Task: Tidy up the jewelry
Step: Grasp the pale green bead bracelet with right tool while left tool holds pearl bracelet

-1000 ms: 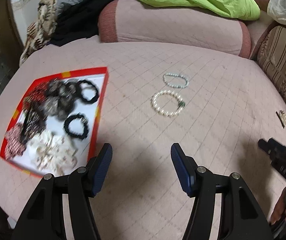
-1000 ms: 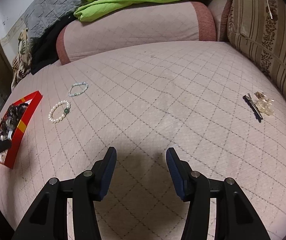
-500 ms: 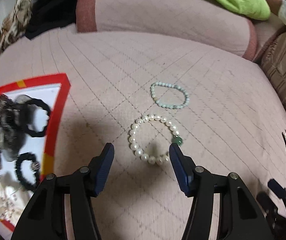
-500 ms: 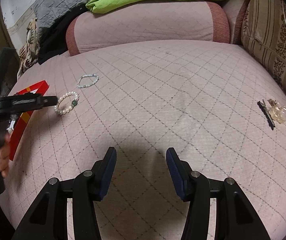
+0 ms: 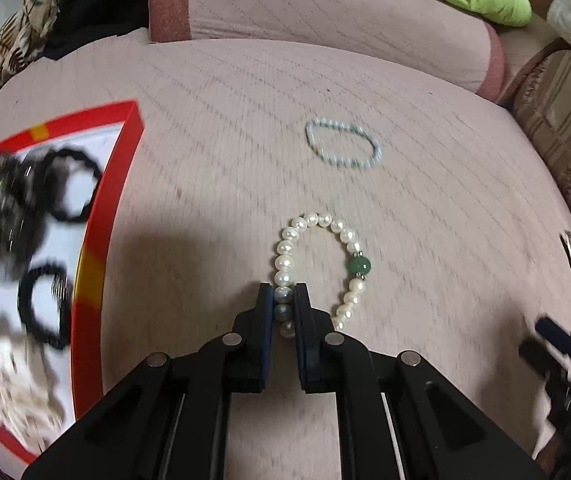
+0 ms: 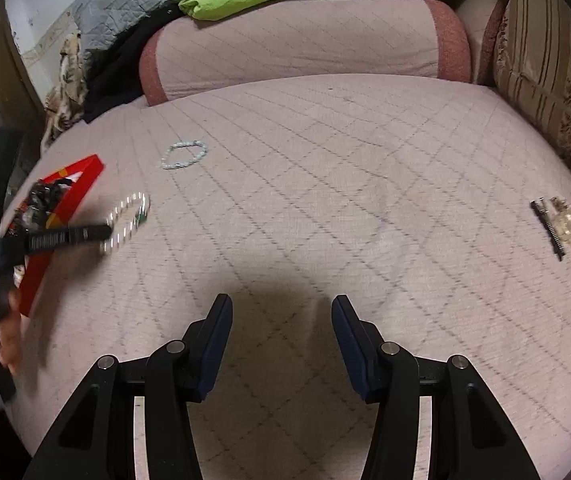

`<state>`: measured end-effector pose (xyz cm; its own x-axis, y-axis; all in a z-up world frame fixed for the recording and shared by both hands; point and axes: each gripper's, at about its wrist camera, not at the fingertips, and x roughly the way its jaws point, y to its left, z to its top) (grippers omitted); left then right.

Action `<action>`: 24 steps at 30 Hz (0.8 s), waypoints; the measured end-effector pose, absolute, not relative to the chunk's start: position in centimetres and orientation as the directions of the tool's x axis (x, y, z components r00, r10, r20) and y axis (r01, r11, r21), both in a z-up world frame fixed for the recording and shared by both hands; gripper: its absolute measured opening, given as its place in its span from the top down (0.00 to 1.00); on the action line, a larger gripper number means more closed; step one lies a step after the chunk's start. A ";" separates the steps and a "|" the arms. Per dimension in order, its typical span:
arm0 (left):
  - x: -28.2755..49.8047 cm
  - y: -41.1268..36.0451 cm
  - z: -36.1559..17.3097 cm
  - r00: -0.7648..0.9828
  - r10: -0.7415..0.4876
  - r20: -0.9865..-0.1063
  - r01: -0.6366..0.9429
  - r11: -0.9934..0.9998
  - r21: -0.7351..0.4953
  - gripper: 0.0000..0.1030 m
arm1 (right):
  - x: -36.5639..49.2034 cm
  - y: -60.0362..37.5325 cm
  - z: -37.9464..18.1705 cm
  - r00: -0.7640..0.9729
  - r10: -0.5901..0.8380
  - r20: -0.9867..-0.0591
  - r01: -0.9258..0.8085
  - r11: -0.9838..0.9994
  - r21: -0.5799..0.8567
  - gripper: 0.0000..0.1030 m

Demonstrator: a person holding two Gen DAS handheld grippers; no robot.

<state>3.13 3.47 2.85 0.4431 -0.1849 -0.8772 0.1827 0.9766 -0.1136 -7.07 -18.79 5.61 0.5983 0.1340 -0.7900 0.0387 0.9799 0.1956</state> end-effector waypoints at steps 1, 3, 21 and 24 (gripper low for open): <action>2.5 3.6 2.8 0.454 -0.185 -0.872 0.188 0.976 -0.109 0.91 | -6.9 -18.7 5.7 0.596 0.144 -0.790 0.035 0.978 0.204 0.46; 1.8 3.5 2.8 0.470 -0.178 -0.864 0.195 0.976 -0.095 0.90 | -6.0 -18.5 6.1 0.589 0.185 -0.787 0.019 0.970 0.242 0.46; 1.6 2.8 2.1 0.503 -0.240 -0.830 0.212 0.966 -0.151 0.63 | 13.0 -10.0 4.0 0.511 0.216 -0.832 -0.114 0.976 0.183 0.54; 1.2 1.9 2.0 0.526 -0.201 -0.826 0.210 0.972 -0.103 0.61 | 13.6 -9.1 3.9 0.524 0.150 -0.839 -0.120 0.988 0.101 0.68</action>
<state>1.18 1.85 1.96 0.5259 -0.2015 -0.8264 0.2101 0.9722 -0.1033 13.64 -9.12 3.88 0.5236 0.1498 -0.8387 -0.1205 0.9875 0.1012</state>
